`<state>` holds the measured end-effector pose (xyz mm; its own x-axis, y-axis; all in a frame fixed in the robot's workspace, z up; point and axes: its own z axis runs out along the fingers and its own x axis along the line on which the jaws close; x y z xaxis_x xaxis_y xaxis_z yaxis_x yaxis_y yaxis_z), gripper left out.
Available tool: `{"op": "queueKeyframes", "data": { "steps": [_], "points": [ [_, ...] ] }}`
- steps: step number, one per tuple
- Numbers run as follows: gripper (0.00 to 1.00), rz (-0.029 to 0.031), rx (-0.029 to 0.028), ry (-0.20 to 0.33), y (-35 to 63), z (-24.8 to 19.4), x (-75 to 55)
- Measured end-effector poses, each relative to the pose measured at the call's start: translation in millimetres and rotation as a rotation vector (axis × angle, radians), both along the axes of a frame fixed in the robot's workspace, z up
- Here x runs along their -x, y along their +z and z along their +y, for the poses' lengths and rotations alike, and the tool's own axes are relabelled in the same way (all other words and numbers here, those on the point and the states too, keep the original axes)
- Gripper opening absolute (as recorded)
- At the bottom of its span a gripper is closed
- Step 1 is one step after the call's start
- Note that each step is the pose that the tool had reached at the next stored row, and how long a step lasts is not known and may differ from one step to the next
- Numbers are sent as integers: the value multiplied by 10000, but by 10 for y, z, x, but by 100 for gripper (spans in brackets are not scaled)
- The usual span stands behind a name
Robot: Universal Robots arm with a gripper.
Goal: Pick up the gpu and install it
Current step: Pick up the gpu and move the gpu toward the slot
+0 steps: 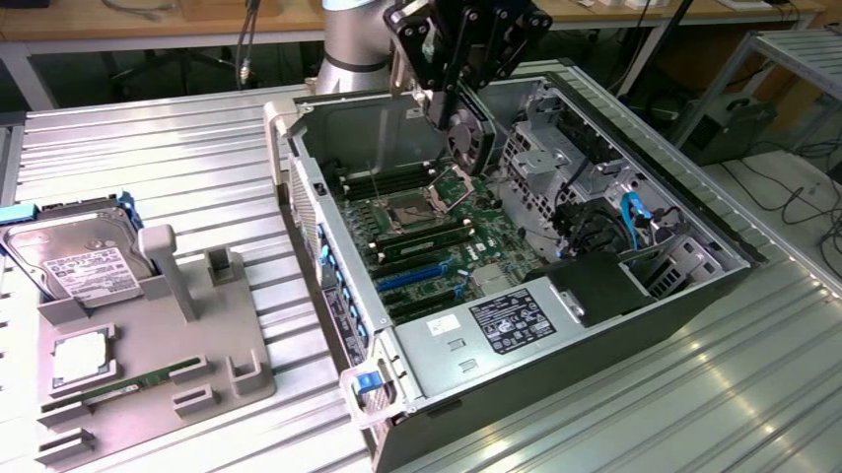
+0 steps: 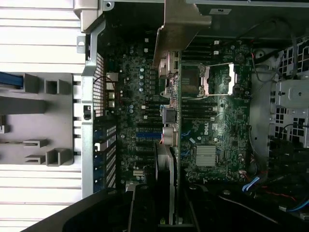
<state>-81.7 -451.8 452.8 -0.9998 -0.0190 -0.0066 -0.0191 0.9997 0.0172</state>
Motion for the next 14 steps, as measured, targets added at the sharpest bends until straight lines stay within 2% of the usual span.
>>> {"op": "queueKeyframes", "data": {
  "steps": [5,11,14],
  "points": [
    [27,0,0,1,0,-1,-130],
    [27,0,0,2,0,0,-140],
    [27,0,0,1,0,0,-192]
  ]
}}
